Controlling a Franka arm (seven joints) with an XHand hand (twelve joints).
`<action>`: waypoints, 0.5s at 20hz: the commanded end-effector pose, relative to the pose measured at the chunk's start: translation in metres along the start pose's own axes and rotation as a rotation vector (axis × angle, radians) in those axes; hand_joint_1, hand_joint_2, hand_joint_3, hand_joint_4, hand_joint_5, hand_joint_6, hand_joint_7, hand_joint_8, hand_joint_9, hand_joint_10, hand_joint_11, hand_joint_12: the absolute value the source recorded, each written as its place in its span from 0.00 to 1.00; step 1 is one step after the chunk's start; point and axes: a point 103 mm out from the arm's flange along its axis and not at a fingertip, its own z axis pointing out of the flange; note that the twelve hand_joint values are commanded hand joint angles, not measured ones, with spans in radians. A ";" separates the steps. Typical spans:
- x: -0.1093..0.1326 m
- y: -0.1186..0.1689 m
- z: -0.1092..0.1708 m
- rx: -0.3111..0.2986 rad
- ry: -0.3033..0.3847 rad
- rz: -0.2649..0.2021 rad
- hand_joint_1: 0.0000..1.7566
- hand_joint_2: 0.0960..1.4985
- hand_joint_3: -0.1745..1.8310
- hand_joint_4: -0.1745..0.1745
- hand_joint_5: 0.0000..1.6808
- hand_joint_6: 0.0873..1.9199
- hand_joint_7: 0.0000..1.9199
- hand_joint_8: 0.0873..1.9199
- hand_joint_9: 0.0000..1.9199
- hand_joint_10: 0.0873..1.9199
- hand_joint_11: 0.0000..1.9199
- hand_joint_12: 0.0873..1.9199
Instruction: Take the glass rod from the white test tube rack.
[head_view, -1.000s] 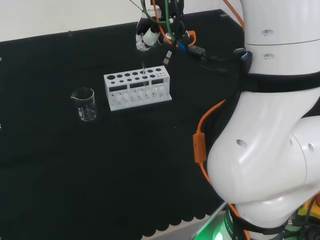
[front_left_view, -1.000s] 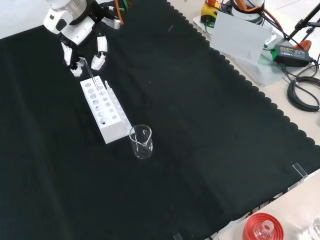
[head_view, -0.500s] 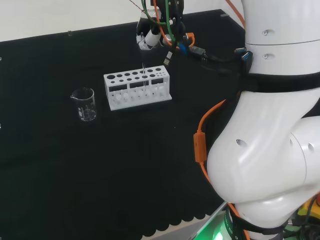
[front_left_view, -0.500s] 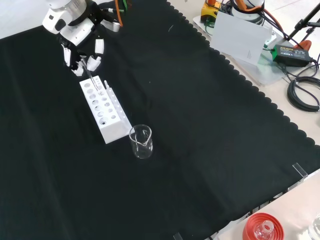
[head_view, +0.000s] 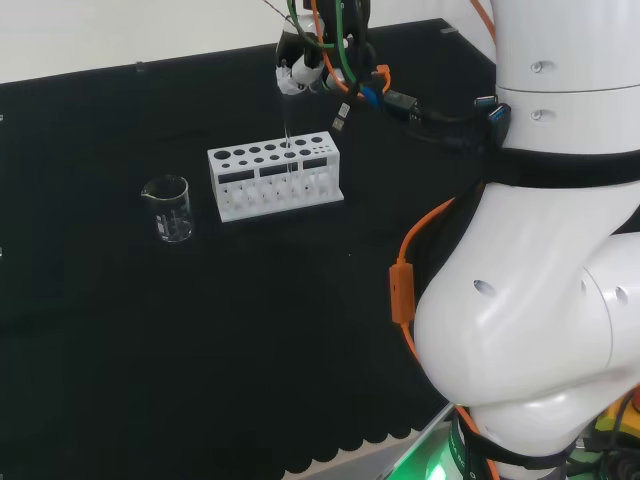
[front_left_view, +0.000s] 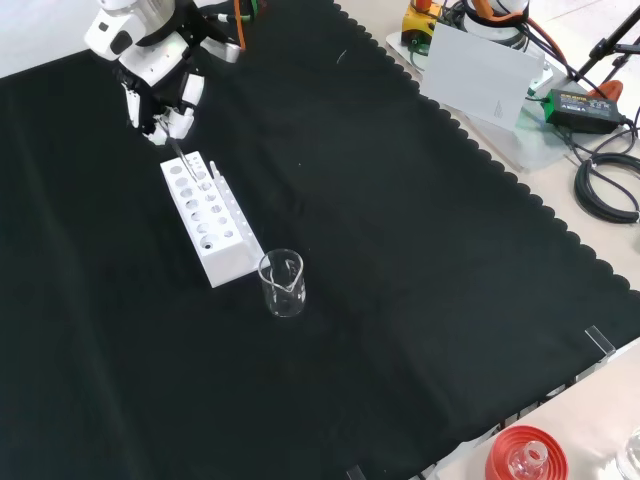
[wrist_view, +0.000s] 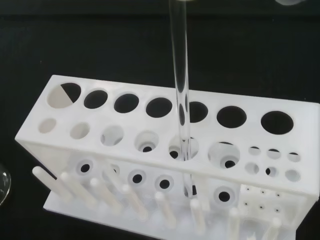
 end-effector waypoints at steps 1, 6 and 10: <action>-0.001 -0.003 -0.001 0.007 0.006 0.007 0.66 0.73 0.11 0.00 0.56 0.54 0.58 0.42 0.79 0.14 0.83 0.27; -0.003 -0.012 -0.006 -0.003 0.015 0.011 0.66 0.72 0.11 0.00 0.56 0.53 0.59 0.41 0.80 0.14 0.84 0.25; -0.005 -0.027 -0.019 -0.029 0.011 0.019 0.68 0.71 0.11 0.11 0.57 0.51 0.59 0.42 0.81 0.14 0.85 0.24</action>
